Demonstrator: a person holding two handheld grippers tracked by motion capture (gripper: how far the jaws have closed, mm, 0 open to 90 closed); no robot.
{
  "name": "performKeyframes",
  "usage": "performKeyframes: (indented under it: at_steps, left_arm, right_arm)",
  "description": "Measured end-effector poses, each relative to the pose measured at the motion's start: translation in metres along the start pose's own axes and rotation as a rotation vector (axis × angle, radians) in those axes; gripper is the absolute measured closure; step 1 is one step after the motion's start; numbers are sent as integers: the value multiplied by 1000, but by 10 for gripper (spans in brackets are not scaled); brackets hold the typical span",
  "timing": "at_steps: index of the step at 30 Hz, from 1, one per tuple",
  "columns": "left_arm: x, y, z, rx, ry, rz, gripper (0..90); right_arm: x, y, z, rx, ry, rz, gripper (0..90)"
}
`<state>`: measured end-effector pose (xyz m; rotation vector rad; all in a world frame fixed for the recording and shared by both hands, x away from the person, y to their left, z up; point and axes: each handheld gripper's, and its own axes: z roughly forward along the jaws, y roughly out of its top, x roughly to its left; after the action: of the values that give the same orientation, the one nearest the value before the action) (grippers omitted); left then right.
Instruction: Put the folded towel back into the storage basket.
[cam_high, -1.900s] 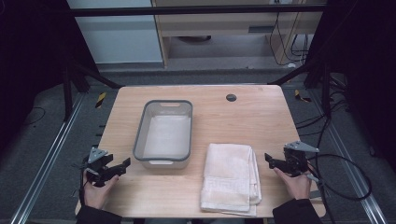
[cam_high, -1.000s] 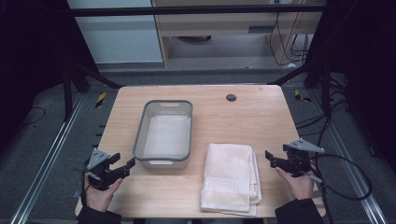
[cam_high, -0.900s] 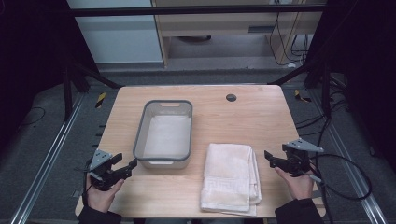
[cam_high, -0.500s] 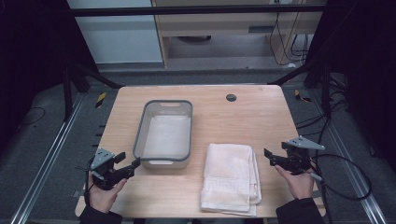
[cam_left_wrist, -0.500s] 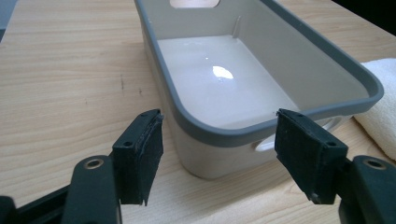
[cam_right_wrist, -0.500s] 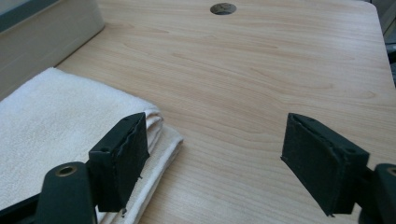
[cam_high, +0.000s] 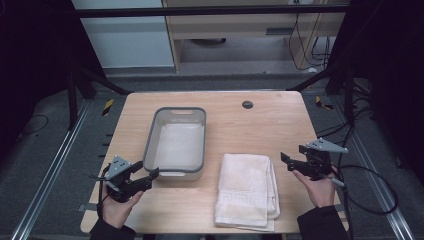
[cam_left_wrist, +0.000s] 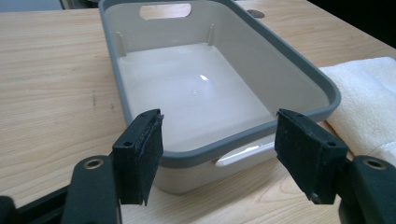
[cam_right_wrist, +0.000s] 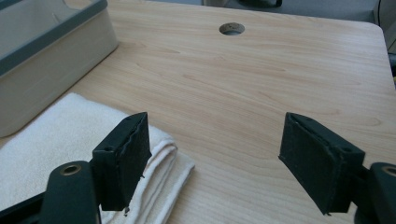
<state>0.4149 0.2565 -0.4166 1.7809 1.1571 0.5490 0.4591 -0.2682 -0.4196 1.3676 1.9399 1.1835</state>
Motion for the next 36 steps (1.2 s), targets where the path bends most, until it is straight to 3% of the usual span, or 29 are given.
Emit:
performKeyframes:
  at_steps: [13,20,36]
  left_arm:
    - [-21,14,10,-7,-35,38,316]
    - [-34,18,16,-2,-62,51,317]
    - [-78,21,38,31,-138,116,334]
  right_arm:
    - [8,11,4,-11,32,14,256]
    - [11,13,7,1,40,-3,264]
    - [20,13,13,10,74,-4,270]
